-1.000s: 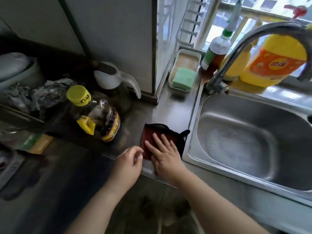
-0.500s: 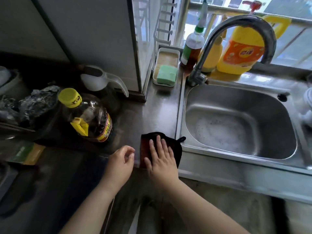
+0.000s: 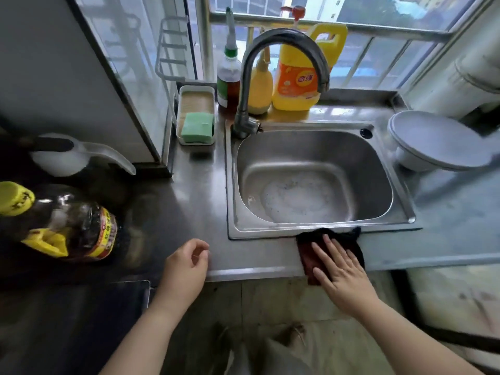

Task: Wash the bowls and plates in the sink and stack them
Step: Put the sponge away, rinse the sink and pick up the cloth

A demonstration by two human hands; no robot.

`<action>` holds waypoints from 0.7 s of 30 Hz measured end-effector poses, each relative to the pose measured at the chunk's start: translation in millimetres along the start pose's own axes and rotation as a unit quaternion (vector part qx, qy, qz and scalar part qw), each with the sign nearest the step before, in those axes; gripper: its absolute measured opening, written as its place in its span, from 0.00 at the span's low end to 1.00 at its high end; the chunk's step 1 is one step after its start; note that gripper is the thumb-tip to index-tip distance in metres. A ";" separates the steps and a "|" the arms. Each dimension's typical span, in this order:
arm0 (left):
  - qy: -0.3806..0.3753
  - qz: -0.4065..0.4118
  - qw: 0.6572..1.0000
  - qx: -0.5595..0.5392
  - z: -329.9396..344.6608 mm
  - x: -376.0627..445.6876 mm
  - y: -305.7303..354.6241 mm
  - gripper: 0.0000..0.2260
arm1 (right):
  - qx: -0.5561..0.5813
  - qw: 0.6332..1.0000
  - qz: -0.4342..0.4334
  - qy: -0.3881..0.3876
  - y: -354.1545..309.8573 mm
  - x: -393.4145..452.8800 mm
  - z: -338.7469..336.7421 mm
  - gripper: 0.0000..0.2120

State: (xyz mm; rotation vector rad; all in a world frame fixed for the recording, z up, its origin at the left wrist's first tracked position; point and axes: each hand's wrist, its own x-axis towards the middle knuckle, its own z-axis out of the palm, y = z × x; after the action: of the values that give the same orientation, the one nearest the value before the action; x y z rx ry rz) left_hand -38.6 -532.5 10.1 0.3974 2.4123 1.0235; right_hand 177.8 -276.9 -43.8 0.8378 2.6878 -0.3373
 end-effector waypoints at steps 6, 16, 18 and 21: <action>-0.028 0.022 0.999 0.015 25.3 -4.3 27.8 0.05 | 0.051 0.989 0.136 0.011 -40.4 5.6 3.8 0.38; -0.096 0.066 0.993 0.035 93.8 -14.4 100.3 0.04 | -0.009 0.996 -0.084 0.019 11.3 1.5 3.1 0.28; -0.100 0.057 0.993 0.025 106.9 -15.9 110.0 0.05 | 0.006 0.998 -0.055 0.010 58.8 0.8 -3.4 0.28; -0.097 0.048 0.994 0.017 135.1 -20.0 130.5 0.05 | 0.031 0.999 -0.004 -0.021 140.3 -1.6 -16.7 0.31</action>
State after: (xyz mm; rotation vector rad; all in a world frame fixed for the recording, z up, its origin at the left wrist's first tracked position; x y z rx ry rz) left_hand 60.6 -373.1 30.8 0.6026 2.2564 0.9397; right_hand 257.2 -160.1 -46.2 0.8280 2.6559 -0.4365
